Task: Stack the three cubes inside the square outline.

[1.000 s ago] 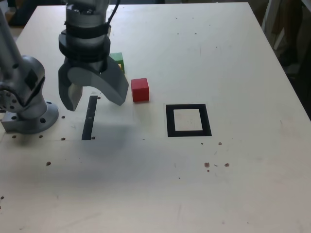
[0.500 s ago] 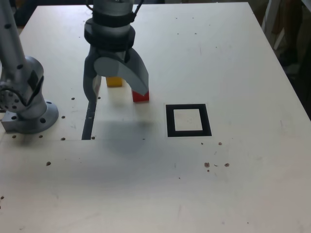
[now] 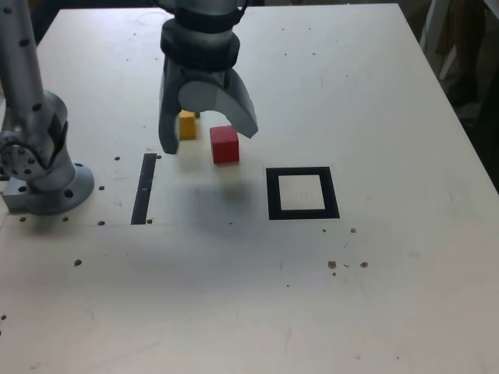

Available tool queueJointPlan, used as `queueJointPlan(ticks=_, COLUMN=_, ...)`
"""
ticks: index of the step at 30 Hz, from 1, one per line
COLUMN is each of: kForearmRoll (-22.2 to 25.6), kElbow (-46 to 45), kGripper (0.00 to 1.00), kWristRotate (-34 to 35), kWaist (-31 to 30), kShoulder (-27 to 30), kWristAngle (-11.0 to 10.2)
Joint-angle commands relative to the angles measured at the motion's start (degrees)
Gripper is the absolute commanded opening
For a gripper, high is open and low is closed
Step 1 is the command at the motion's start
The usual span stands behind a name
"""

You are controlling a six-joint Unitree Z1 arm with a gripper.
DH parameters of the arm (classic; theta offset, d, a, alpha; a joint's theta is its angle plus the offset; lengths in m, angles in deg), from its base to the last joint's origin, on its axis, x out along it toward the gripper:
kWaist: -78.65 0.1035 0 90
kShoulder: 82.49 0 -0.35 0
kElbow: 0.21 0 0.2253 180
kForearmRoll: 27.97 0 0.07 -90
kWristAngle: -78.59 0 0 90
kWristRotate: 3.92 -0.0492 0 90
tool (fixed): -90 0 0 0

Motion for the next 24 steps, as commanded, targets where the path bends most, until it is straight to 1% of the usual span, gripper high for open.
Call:
queueJointPlan(ticks=1, kForearmRoll=0.4, kElbow=0.9, kGripper=0.99, kWristRotate=0.3, kWaist=0.3, kShoulder=-1.0, kWristAngle=-0.1)
queueJointPlan(ticks=13, kForearmRoll=0.7, kElbow=3.3, kGripper=0.98, kWristRotate=0.7, kWaist=2.5, kShoulder=-4.7, kWristAngle=-0.5)
queueJointPlan(ticks=24, kForearmRoll=0.5, kElbow=5.6, kGripper=0.96, kWristRotate=0.7, kWaist=3.1, kShoulder=-8.5, kWristAngle=-1.0)
